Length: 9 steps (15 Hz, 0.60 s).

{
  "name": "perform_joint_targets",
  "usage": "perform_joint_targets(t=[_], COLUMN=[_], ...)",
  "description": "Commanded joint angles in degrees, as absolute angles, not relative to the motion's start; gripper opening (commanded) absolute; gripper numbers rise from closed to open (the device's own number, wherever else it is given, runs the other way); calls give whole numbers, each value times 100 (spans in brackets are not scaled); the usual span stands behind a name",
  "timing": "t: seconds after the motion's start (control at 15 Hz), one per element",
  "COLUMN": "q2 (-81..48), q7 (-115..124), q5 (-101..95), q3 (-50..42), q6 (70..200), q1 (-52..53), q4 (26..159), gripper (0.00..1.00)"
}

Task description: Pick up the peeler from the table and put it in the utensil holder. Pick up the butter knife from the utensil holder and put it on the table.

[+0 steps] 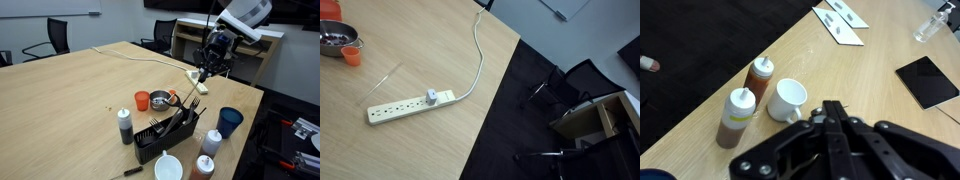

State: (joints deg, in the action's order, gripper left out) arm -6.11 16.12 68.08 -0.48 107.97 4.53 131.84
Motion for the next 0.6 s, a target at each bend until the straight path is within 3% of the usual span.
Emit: perform_joint_targets(t=[0.0, 0.53], q2=[-330, 480], q7=[1786, 1621], q5=[6485, 6401], q3=[-9, -4], q6=[10832, 11182], q1=[371, 228], q4=[13179, 13335], gripper=[0, 0])
